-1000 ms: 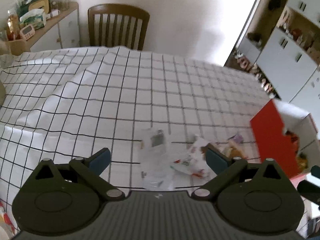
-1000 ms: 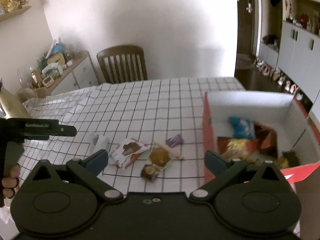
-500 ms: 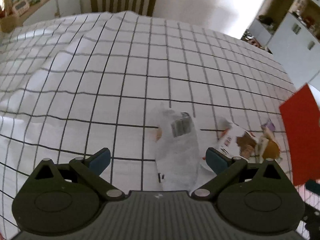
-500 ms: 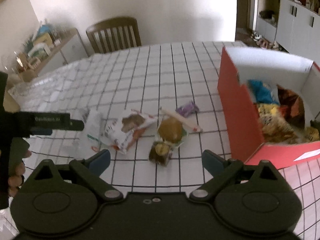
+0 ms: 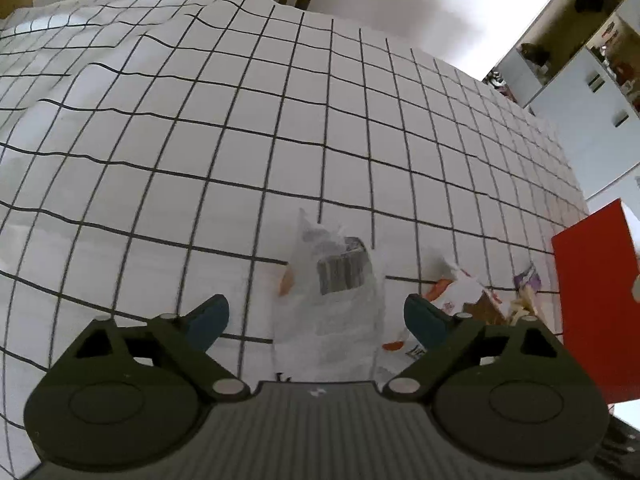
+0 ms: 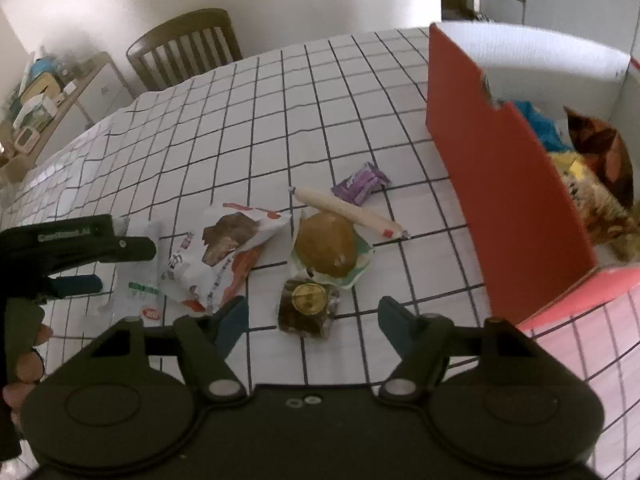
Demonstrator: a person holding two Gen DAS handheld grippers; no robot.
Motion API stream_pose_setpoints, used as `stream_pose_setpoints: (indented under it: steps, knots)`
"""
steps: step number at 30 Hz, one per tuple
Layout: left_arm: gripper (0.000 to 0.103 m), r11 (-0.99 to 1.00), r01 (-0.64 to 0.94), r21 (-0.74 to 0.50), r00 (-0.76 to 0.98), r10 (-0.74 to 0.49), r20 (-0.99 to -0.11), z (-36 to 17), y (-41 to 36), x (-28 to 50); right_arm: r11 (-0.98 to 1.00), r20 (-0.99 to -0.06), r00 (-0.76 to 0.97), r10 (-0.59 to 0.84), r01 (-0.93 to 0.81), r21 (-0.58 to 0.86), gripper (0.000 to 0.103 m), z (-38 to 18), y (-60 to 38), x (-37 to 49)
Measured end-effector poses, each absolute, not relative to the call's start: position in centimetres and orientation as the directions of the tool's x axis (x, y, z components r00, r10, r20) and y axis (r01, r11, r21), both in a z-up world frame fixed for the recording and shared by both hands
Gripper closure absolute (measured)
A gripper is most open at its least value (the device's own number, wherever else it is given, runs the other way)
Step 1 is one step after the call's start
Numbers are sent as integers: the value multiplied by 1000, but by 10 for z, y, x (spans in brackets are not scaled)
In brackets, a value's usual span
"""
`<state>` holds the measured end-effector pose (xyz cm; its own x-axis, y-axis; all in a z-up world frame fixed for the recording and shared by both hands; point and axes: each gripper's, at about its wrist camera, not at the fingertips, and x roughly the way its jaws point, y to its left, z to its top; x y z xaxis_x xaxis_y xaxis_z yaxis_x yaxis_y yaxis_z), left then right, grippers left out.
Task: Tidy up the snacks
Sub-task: 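Grasp the white barcode bag with the left gripper while the right gripper grasps the gold-lid packet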
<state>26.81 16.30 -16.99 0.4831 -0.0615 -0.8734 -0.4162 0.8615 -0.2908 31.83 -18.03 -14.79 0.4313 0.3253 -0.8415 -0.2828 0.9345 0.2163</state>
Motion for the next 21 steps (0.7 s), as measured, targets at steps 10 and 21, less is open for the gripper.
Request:
stream_pose_setpoints:
  steps: [10,21]
  knots:
    - [52,883,-398,-249,493,-23,-870,-167,149,270,939,-855,413,314,-267,216,57,-157,-170,323]
    - [63,845,-447,-294,507,-31,-861,-165,164,246,934,-855,406,322,-283,217,74,-153,-178,314]
